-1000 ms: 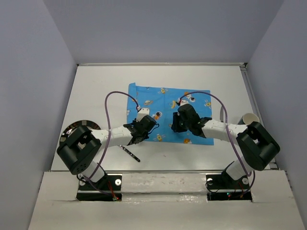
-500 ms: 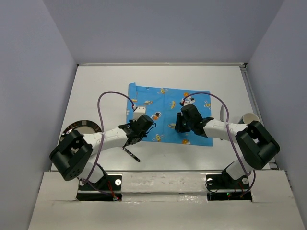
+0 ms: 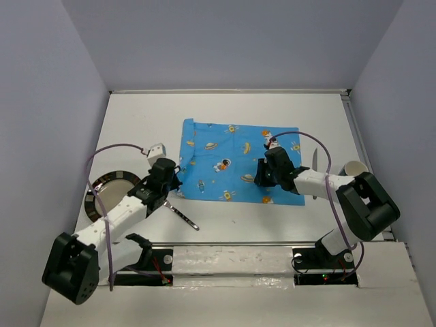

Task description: Set the dinner table for one person

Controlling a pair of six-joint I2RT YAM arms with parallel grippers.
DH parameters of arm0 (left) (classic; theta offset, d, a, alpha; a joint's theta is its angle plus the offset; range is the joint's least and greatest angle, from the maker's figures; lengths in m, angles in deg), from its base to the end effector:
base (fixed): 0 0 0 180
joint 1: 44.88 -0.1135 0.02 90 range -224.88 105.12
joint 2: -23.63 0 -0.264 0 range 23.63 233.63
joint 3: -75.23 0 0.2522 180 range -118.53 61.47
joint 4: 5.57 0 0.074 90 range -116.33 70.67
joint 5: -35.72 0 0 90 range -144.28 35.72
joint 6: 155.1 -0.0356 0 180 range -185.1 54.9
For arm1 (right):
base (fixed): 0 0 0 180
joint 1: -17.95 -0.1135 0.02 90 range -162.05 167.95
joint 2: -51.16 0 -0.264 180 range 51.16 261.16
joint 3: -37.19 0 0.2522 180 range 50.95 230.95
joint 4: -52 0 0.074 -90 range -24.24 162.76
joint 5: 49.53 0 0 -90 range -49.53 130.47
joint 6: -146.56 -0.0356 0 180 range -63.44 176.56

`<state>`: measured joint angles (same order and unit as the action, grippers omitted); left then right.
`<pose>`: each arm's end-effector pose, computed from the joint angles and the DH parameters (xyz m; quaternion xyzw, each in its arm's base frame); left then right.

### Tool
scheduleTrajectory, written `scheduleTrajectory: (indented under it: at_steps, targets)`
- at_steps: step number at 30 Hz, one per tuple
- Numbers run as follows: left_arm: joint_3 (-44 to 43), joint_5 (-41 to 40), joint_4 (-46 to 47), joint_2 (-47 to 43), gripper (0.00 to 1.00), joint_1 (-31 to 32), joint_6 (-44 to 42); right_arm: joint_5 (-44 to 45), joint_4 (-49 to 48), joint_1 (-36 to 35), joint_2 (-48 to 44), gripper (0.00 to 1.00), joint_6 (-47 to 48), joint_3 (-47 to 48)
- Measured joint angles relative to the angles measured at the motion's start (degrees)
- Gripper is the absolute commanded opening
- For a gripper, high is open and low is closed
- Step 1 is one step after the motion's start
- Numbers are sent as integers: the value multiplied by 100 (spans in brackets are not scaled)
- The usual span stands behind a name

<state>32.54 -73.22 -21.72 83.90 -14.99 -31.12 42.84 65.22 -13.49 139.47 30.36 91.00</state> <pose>0.1957 -0.0991 0.2068 -0.1086 0.8665 -0.1229 0.4715 0.2514 0.1520 0.1535 -0.0352 0.9319 0.1569 0.3252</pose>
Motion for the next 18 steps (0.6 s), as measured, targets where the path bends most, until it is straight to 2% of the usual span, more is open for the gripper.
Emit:
scheduleTrajectory:
  at_steps: [2, 4, 5, 6, 7, 8, 10, 11, 12, 13, 14, 18]
  targets:
    - [210, 96, 37, -446, 0, -330, 153, -2, -15, 55, -37, 31, -22, -42]
    - [404, 155, 74, -879, 6, -529, 363, -2, -13, 103, -76, 31, -37, -76]
    - [531, 195, 118, -1115, 17, -640, 476, -2, -7, 111, -92, 31, -42, -87]
    - [651, 236, 149, -1316, 25, -761, 573, -2, -7, 111, -98, 31, -44, -94]
    - [758, 286, 157, -1488, 30, -861, 713, -2, -9, 111, -107, 31, -46, -103]
    - [839, 321, 160, -1598, 31, -946, 763, -2, -7, 111, -125, 31, -46, -118]
    - [992, 389, 177, -1816, 41, -1147, 951, -2, 2, 111, -157, 31, -48, -144]
    - [1036, 411, 179, -1869, 55, -1213, 1003, -2, 7, 111, -173, 31, -55, -160]
    - [1075, 424, 168, -1915, 62, -1266, 1049, -2, 9, 111, -179, 31, -59, -162]
    - [1113, 461, 175, -1963, 77, -1318, 1121, -4, 9, 111, -181, 31, -63, -164]
    - [1139, 490, 168, -2017, 86, -1355, 1187, -11, 9, 111, -181, 31, -63, -164]
    - [1154, 496, 170, -2273, 93, -1386, 1252, -70, 11, 111, -184, 32, -63, -164]
